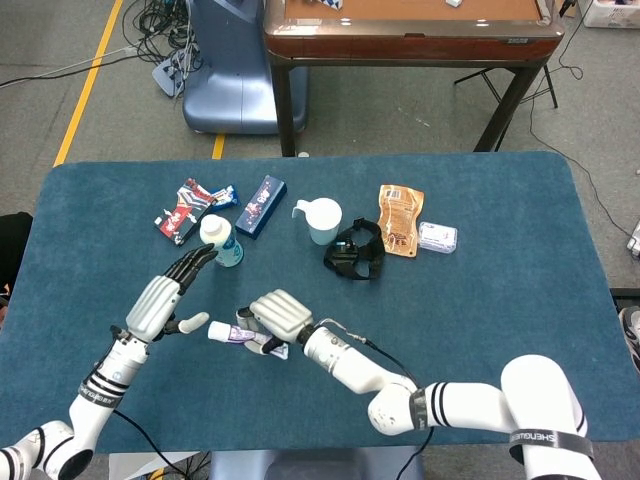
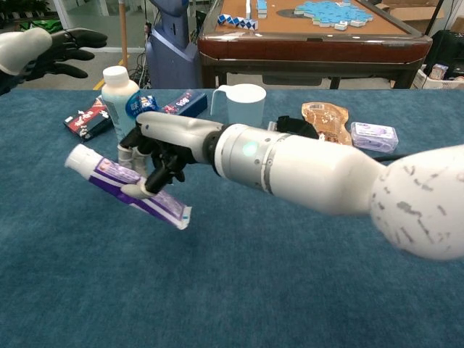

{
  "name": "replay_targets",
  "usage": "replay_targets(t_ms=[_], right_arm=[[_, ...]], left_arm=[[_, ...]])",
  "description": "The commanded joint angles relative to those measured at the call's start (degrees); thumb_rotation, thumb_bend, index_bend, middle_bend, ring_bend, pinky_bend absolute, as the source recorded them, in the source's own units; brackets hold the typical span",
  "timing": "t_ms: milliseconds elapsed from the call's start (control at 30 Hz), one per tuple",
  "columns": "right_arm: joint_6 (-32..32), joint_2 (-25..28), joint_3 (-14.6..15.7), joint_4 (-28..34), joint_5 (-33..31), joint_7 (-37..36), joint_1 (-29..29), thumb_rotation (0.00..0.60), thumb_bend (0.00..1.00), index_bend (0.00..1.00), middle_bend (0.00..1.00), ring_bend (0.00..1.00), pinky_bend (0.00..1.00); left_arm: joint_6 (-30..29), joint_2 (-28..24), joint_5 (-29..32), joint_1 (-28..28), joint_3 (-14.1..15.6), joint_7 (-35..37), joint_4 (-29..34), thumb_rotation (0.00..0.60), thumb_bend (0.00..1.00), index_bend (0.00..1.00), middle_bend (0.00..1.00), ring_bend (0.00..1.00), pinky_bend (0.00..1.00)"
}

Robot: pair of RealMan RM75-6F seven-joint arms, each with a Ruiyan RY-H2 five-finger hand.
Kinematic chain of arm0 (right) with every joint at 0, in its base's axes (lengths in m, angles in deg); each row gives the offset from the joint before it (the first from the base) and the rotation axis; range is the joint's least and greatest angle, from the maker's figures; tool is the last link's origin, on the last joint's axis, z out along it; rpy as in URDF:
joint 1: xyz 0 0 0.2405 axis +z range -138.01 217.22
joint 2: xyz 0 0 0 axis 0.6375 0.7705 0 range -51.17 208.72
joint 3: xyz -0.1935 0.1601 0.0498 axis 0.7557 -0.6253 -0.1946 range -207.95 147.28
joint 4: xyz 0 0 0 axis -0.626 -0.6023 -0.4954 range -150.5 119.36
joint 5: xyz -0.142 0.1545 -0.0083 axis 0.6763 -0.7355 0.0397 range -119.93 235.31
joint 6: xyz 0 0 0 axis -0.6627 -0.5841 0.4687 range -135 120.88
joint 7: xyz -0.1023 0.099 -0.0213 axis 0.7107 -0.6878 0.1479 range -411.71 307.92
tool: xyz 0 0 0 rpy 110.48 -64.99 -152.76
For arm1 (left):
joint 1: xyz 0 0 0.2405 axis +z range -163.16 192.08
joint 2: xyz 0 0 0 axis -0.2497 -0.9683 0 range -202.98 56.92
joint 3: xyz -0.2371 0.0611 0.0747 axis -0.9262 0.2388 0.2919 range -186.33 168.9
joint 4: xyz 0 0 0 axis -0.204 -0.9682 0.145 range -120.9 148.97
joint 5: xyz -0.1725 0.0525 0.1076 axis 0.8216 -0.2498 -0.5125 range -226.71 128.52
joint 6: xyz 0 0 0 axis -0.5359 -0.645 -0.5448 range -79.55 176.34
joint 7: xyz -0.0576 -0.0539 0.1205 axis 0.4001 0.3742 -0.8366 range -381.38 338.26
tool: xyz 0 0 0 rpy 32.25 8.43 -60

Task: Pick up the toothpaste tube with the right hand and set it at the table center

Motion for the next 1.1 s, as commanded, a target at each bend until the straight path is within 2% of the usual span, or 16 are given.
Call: replay_targets(t_ms=[33, 133, 233, 433, 567, 633, 700, 900, 967, 1033, 1100], right_arm=[[4.58, 6.8, 4.32, 2.25, -7.01, 11.29, 3.48, 0.6, 0.9, 0.86, 0.78, 0.65, 0.59], [3.4, 8.06, 7.64, 1.53, -11.78, 19.33, 5.55, 0.6, 0.86, 0.86, 0.75, 0.61, 0.54], [1.28, 7.67, 10.39, 1.02, -16.77, 25.27, 6.85, 0.6, 0.74, 0.8, 0.67, 0.53, 0.48], [-1.81, 6.72, 12.8, 1.06, -21.86, 29.69, 7.59, 0.6, 0.42, 0.5, 0.42, 0.3, 0.33], [-3.87, 7.61, 12.78, 2.74, -21.16, 29.25, 6.86, 0.6, 0.24, 0.2, 0.24, 0.18, 0.27], [-4.78, 8.73, 12.31, 4.12, -19.99, 27.99, 6.13, 0.6, 0.21, 0.1, 0.17, 0.14, 0.26], [-6.0, 10.75, 11.57, 6.43, -17.97, 25.75, 4.89, 0.6, 0.2, 0.04, 0.14, 0.13, 0.25], [-13.6, 20.0, 11.56, 14.6, -10.33, 20.57, -1.24, 0.6, 0.2, 0.01, 0.15, 0.13, 0.25], [-17.9, 23.16, 12.16, 16.89, -7.39, 18.34, -4.65, 0.6, 0.2, 0.04, 0.2, 0.14, 0.25], [-21.74, 25.6, 12.8, 18.48, -4.49, 15.77, -7.88, 0.6, 0.2, 0.09, 0.25, 0.17, 0.25], [-25.58, 27.67, 14.07, 19.38, -1.13, 13.59, -11.23, 0.6, 0.21, 0.18, 0.33, 0.24, 0.28]], left_arm=[[-0.43, -1.68, -0.07, 0.73, 0.42, -1.71, 0.91, 0.0, 0.03, 0.0, 0.0, 0.0, 0.08], [-1.17, -2.84, -0.31, 1.47, 0.75, -3.38, 1.68, 0.0, 0.03, 0.0, 0.0, 0.0, 0.08], [-1.56, -3.48, -0.39, 2.1, 1.15, -4.17, 2.49, 0.0, 0.03, 0.0, 0.0, 0.0, 0.08], [-1.63, -3.91, -0.53, 2.76, 1.68, -4.93, 3.41, 0.0, 0.03, 0.0, 0.0, 0.0, 0.08], [-1.8, -4.03, -0.52, 3.13, 1.75, -5.41, 3.53, 0.0, 0.03, 0.0, 0.0, 0.0, 0.08], [-1.94, -4.21, -0.52, 3.32, 1.76, -5.61, 3.57, 0.0, 0.03, 0.0, 0.0, 0.0, 0.08], [-2.09, -4.62, -0.47, 3.56, 1.77, -5.88, 3.73, 0.0, 0.03, 0.0, 0.0, 0.0, 0.08], [-2.57, -6.49, 0.96, 4.94, 1.75, -7.69, 4.42, 0.006, 0.03, 0.0, 0.0, 0.0, 0.08], [-2.08, -7.47, 2.8, 5.65, 1.69, -9.56, 4.98, 0.191, 0.03, 0.0, 0.0, 0.0, 0.08], [-1.97, -8.18, 3.73, 6.21, 1.75, -11.11, 5.01, 0.504, 0.03, 0.0, 0.0, 0.0, 0.08], [-2.19, -8.45, 4.74, 6.88, 1.67, -12.17, 4.58, 0.595, 0.04, 0.0, 0.0, 0.01, 0.11]])
